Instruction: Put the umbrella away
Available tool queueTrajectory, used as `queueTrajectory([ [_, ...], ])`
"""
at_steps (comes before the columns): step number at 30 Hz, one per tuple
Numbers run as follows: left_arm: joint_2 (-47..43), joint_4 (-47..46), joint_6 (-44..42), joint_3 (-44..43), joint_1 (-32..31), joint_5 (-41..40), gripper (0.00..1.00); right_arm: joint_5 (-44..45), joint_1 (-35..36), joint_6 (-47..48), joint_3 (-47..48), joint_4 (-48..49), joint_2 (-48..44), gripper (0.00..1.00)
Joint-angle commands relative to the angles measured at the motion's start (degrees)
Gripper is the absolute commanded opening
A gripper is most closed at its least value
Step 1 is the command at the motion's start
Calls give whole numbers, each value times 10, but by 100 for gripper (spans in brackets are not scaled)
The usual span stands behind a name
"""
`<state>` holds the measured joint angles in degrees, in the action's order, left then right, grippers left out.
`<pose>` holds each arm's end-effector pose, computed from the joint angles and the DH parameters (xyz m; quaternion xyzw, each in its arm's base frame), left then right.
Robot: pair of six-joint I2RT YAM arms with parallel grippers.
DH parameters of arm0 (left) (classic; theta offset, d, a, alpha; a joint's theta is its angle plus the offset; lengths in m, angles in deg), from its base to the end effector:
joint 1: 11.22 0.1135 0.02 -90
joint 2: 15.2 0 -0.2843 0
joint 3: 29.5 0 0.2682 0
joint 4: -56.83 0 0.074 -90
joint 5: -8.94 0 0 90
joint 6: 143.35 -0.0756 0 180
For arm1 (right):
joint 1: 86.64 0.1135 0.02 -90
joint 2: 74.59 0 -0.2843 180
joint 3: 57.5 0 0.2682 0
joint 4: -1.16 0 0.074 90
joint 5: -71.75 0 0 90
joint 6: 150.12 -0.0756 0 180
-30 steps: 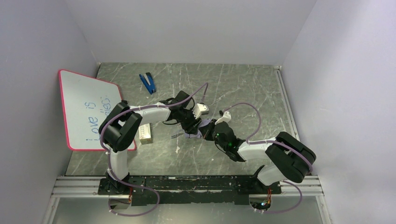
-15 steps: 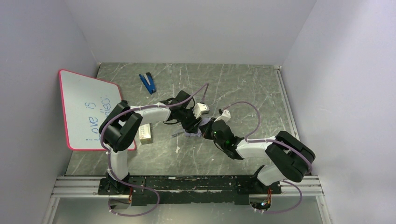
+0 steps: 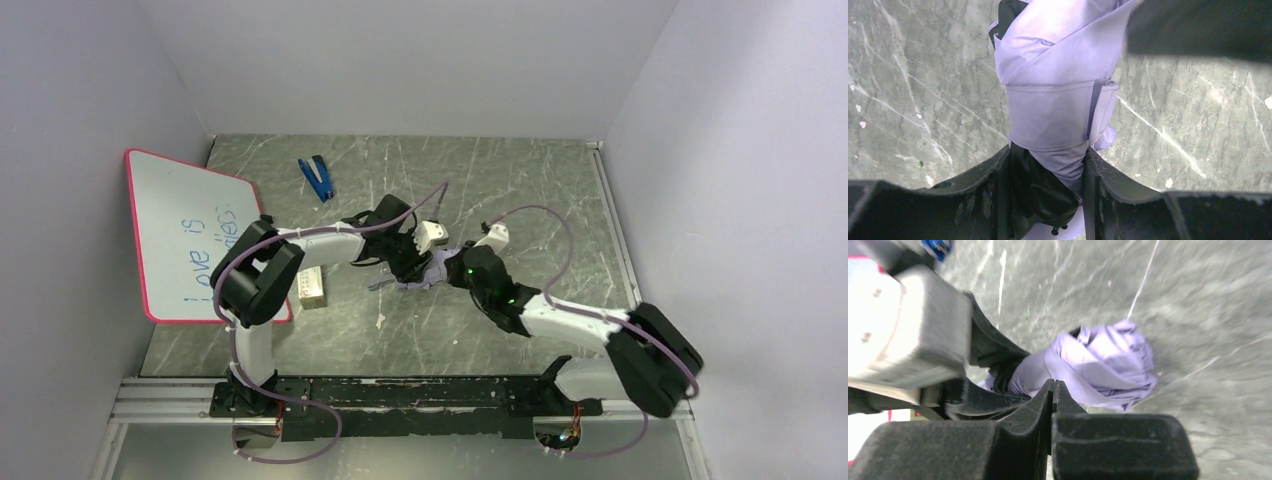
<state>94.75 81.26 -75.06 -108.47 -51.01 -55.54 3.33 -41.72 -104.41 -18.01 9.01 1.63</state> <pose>0.3078 -0.2987 0.1256 0.5326 0.7667 -0.2538 0.2532 0.2275 0.1876 0.1595 0.0905 0.8464 0.2359 0.4688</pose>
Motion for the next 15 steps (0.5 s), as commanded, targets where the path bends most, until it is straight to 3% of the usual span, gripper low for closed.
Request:
queueTrajectory([
  [1,12,62,-68,44,2,-61,5,47,-17,71,27,-126,-111,5],
  [5,-8,82,-113,47,0,-29,5,102,-35,51,28,-249,-181,8],
  [10,-37,93,-145,41,-13,-24,6,59,-100,46,0,-273,-204,10],
  [13,-48,87,-143,36,-18,-25,22,21,-129,65,-4,-250,-185,11],
  [15,-55,80,-139,33,-20,-25,41,4,-138,86,4,-238,-161,11],
])
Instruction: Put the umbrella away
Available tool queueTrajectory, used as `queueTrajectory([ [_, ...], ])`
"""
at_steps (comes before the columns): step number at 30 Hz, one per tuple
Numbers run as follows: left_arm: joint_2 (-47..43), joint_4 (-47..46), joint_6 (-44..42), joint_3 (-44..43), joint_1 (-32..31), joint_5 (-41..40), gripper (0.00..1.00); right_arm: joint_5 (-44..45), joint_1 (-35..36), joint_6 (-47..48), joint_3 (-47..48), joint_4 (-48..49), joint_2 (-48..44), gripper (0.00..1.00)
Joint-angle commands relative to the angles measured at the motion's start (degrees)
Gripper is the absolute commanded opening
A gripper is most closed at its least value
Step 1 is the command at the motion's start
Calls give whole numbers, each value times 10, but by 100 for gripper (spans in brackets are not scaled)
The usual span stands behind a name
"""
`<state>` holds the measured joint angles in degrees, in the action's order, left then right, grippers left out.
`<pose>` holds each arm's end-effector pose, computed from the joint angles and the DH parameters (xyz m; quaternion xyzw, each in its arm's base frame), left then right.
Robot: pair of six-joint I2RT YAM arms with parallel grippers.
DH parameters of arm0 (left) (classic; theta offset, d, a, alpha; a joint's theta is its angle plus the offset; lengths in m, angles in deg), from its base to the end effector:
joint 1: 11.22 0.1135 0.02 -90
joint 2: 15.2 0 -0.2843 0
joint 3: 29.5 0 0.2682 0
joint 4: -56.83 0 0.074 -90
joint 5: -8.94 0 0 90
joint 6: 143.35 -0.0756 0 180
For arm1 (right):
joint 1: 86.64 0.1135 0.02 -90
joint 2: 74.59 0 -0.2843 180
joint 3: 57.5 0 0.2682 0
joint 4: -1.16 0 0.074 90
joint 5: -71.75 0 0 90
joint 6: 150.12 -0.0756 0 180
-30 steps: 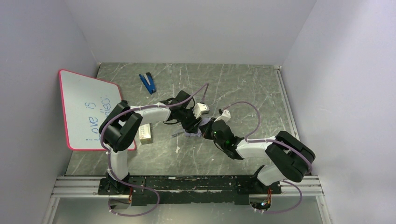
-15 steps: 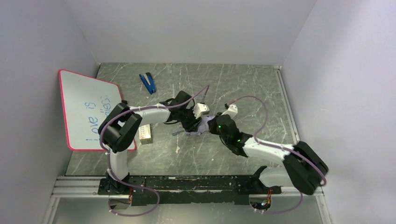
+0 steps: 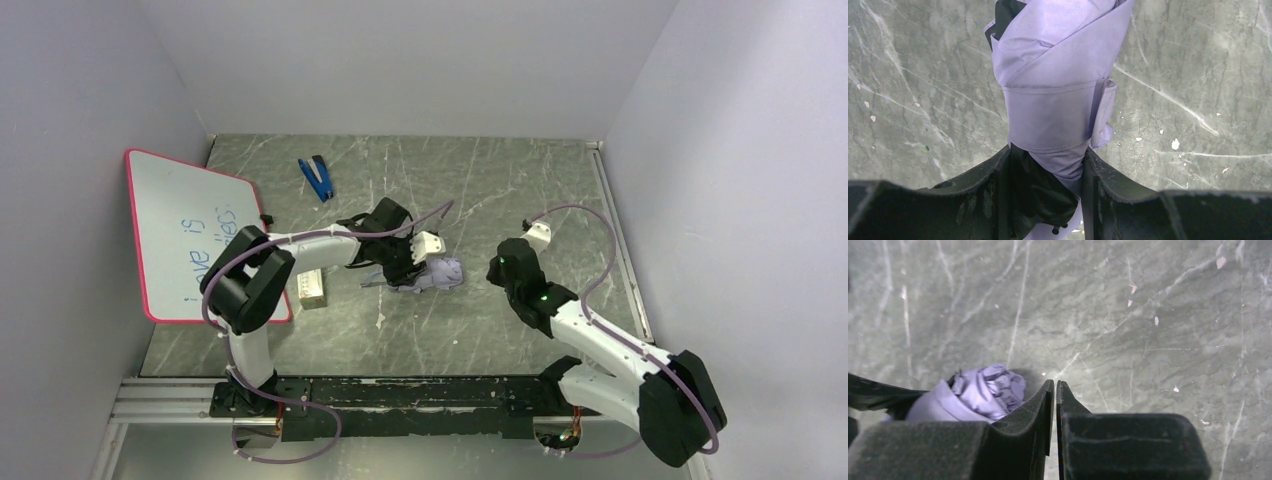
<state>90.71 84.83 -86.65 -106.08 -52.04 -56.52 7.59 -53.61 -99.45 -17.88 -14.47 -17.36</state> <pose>0.2889 -0.2910 0.1354 0.6128 0.7123 -0.2215 0.2609 0.2196 0.1035 0.1936 0.1532 0.8504 0.1147 0.4901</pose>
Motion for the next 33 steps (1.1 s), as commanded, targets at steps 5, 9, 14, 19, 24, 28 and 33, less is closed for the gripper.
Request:
queueTrajectory([
  [5,-42,32,-9,-7,-10,-13,61,-71,-28,79,30,6,91,11],
  [9,-95,-12,51,-6,3,-26,65,-67,-35,90,56,-15,134,11],
  [14,-175,-59,147,15,41,-48,67,-81,-45,116,67,-4,160,11],
  [19,-260,-56,216,73,64,-123,57,-106,-48,157,88,6,193,11],
  [24,-349,-57,279,172,65,-211,10,-126,-48,185,120,-8,236,11],
  [28,-387,-56,360,228,64,-265,5,-138,-49,208,149,-22,273,11],
  [33,-341,-52,452,238,64,-320,5,-172,-49,228,179,-31,320,11],
])
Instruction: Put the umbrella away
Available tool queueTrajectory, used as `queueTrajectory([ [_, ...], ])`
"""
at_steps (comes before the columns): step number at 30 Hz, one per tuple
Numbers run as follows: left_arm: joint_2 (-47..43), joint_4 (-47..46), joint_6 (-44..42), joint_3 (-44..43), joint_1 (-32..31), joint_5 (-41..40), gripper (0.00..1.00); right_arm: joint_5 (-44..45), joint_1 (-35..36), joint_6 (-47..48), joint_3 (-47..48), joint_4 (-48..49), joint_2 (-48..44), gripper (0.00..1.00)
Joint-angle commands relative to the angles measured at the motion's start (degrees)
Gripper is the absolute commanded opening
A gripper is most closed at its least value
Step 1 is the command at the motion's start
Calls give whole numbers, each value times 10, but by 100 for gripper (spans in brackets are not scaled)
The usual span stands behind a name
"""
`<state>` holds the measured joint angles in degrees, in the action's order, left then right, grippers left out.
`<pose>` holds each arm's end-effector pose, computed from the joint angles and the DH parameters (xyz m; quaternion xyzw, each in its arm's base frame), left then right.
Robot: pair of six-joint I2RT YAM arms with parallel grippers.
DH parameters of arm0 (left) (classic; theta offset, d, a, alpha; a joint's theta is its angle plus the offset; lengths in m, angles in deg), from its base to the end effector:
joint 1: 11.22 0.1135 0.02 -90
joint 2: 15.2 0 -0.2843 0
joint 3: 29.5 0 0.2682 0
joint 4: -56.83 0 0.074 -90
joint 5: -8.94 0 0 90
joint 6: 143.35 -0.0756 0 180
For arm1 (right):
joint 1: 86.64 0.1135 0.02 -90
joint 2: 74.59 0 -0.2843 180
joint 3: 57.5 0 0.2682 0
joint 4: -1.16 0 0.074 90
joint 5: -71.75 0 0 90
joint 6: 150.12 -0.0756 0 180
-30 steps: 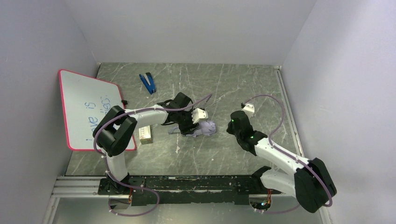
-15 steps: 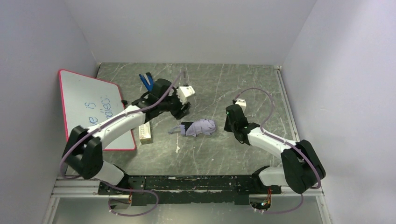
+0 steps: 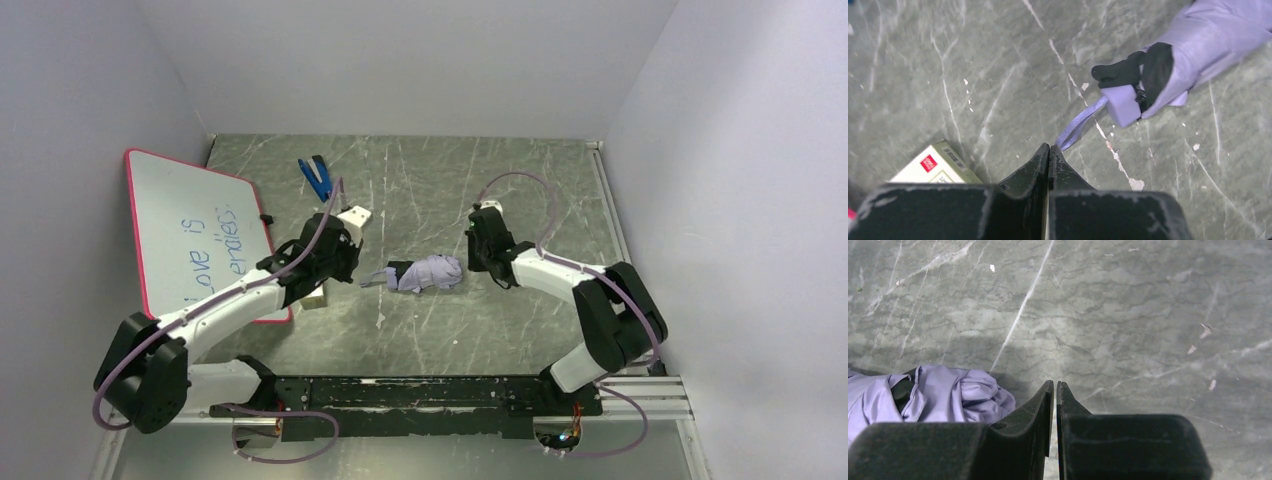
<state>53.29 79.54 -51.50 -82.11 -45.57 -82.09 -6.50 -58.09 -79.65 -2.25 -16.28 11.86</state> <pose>0.2407 -0.1629 0.2113 0.2484 0.8661 -0.1270 0.4148 0.2969 0.1440 0.1472 -0.0371 0.9306 0.0557 0.3598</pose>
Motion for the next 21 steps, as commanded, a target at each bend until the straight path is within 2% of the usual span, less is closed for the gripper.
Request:
queueTrajectory([
  [1,54,-1,105,-6,-1,-53,5,-38,-3,31,25,-11,34,11],
  [6,174,-35,117,-41,-24,-16,5,-66,-3,41,42,-17,61,10],
  [9,228,-43,117,-66,-52,-23,5,-82,-3,42,52,-28,72,10],
  [13,265,-60,123,-79,-68,-25,5,-114,-2,42,53,-26,77,10],
  [21,316,-81,117,-134,-107,5,5,-244,20,37,37,35,73,10],
])
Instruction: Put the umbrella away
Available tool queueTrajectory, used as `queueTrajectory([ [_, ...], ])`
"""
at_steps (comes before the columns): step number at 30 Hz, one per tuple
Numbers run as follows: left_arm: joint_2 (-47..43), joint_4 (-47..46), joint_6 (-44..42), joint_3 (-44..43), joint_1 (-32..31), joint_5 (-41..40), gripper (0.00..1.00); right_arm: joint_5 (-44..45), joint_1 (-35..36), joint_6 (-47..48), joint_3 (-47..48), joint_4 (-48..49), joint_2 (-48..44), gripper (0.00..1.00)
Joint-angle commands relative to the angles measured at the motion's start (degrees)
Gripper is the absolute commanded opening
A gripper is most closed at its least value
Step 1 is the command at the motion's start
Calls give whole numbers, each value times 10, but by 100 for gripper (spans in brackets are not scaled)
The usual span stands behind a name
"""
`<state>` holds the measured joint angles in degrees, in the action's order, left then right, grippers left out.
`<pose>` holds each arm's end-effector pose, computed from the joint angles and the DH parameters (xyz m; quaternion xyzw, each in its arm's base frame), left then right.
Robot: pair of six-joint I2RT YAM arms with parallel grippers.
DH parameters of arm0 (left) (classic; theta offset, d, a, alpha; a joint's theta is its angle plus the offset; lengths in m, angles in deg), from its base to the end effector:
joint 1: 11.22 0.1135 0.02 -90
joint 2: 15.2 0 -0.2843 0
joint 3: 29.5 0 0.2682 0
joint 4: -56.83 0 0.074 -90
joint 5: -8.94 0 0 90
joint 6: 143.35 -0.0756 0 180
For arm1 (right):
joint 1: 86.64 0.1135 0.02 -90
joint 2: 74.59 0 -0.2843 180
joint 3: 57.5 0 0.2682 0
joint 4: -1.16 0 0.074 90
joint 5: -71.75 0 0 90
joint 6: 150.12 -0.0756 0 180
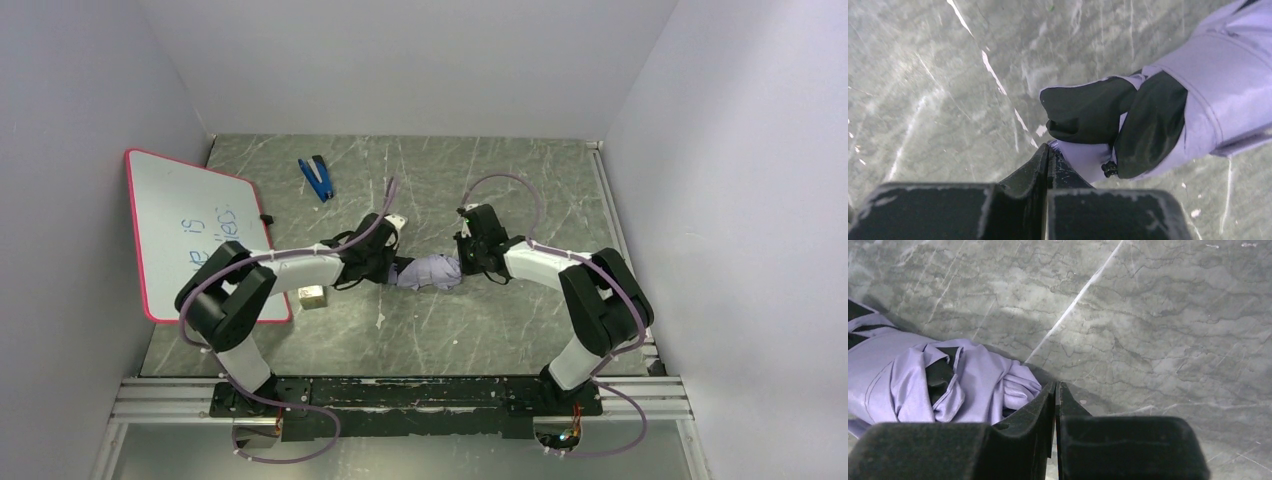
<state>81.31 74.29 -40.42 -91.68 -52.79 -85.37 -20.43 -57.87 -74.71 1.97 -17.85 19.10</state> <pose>0.2777 -0.2387 0.1273 0.2216 0.9180 -0.1182 0.3070 0.3050 0.1708 0.1266 -0.1231 0.9408 0.1333 0.2864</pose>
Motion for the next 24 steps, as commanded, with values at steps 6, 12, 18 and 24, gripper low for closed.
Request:
queueTrajectory([
  [6,81,-10,-12,-120,-73,45,5,-49,18,-55,-19,79,-28,10],
  [12,61,46,-49,-137,-72,-60,25,145,-7,-52,7,-18,-48,16],
  [18,-34,82,-69,-100,-60,-144,62,233,-18,-45,25,-100,-103,43],
  [24,-185,110,-55,-64,-22,-188,76,277,-20,-61,50,-173,-218,67],
])
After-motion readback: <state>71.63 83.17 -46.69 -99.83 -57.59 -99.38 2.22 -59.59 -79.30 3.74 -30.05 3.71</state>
